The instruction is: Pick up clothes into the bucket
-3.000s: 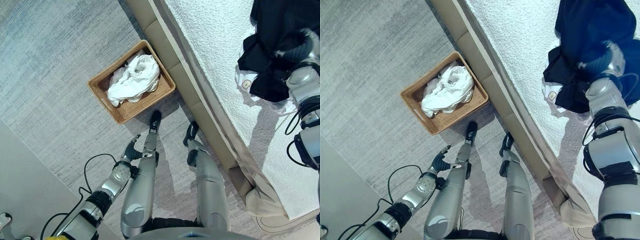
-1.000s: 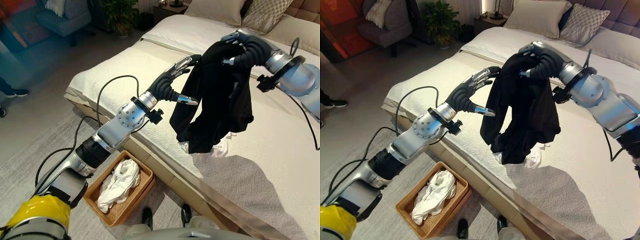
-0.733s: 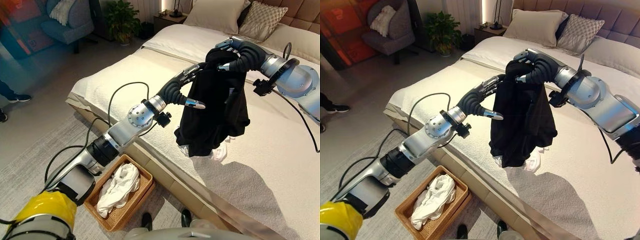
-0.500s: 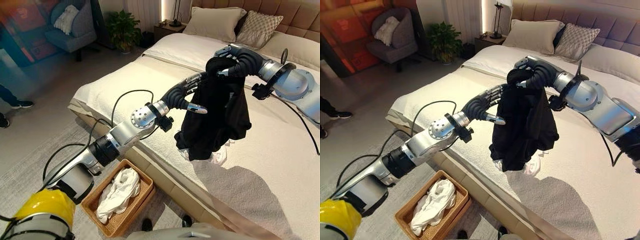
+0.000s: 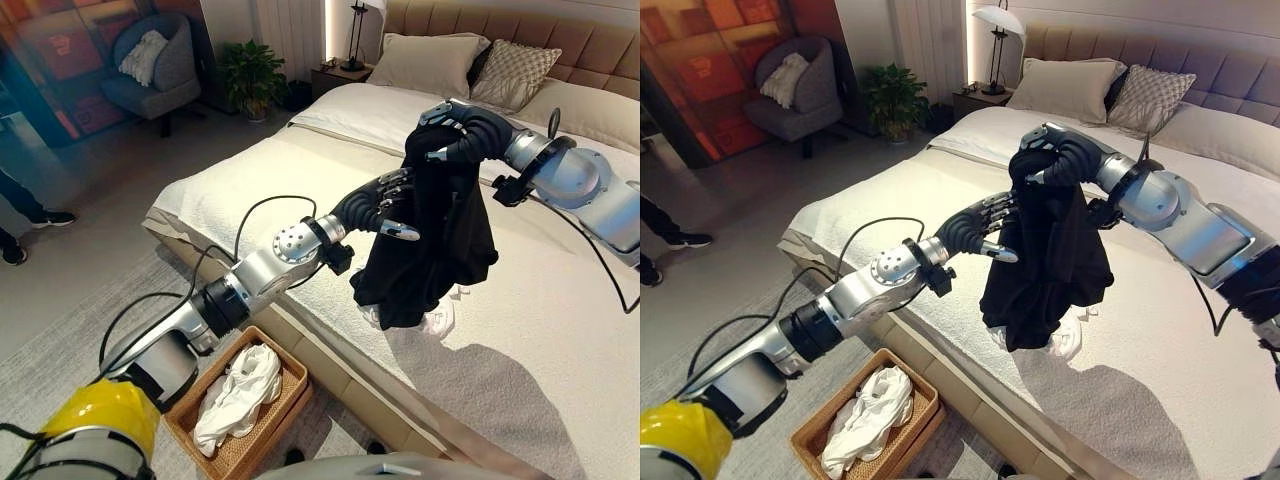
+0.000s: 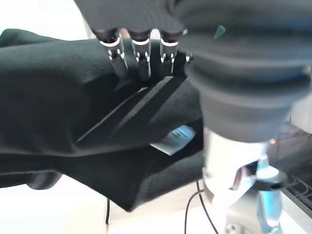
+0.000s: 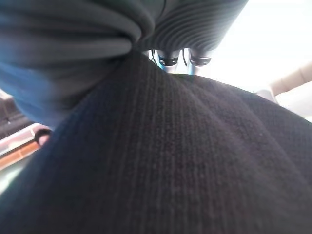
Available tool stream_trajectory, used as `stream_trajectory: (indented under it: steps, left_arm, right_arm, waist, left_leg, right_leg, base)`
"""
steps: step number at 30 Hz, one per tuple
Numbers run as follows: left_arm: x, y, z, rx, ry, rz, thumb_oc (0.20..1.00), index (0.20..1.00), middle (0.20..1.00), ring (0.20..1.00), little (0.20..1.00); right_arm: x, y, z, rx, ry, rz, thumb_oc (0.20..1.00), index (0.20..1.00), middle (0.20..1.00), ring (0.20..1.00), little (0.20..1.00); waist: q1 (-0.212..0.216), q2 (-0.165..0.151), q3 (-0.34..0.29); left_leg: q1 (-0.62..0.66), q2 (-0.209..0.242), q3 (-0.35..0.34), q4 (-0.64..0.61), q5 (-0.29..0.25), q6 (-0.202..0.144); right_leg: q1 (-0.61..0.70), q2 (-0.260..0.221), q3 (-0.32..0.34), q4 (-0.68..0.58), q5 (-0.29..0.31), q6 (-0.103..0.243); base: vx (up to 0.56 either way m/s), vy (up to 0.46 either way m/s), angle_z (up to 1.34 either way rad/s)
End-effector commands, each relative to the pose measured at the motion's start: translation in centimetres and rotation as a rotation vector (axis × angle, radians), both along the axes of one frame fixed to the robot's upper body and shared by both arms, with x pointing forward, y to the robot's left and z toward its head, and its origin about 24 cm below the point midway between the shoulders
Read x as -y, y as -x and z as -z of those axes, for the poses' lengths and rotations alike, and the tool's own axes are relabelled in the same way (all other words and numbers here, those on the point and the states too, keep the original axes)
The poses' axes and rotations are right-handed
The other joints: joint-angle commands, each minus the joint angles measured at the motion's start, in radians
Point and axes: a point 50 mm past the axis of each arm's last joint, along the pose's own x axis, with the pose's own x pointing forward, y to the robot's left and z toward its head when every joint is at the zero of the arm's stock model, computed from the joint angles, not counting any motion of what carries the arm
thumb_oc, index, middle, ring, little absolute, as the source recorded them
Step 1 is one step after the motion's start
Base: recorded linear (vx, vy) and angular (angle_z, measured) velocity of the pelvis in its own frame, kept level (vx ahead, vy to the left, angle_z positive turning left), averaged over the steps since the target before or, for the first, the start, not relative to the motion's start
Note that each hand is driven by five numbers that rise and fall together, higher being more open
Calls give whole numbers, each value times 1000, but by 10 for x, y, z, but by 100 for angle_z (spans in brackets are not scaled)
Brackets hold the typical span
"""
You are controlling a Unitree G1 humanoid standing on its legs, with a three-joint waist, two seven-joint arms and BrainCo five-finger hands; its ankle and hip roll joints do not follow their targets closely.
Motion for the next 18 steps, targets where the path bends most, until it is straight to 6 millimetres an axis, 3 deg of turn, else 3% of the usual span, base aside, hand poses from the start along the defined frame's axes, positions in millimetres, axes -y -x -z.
stream_trajectory:
  steps: [1, 8, 18]
  left_arm:
    - [18, 2, 29, -31, -99, -6, 1000, 1000, 1000, 1000, 1000]
    - [-1, -6, 49, -105, -73, -161, 1000, 1000, 1000, 1000, 1000]
    - [-26, -6, 49, -61, 10, -351, 1000, 1000, 1000, 1000, 1000]
  right_arm:
    - [-45, 31, -85, 379, -214, -252, 200, 200, 200, 200, 200]
    - [-41, 36, -86, 403, -249, -250, 200, 200, 200, 200, 200]
    - [-23, 36, -87, 431, -208, -164, 200, 200, 200, 200, 200]
  waist:
    - [24, -92, -46]
    - [25, -105, -45]
    - [34, -119, -42]
  left_leg:
    - [1, -3, 13, 24, -80, -4]
    - [1, 1, 11, 20, -77, -6]
    - [6, 1, 7, 26, -85, -4]
  right_leg:
    - [-11, -67, 1, 31, 0, 85]
    - [-9, -64, -2, 33, -4, 80]
    - [0, -63, -9, 33, -14, 76]
  base:
    - [0, 0, 0]
    - [0, -1, -1]
    - [4, -2, 1]
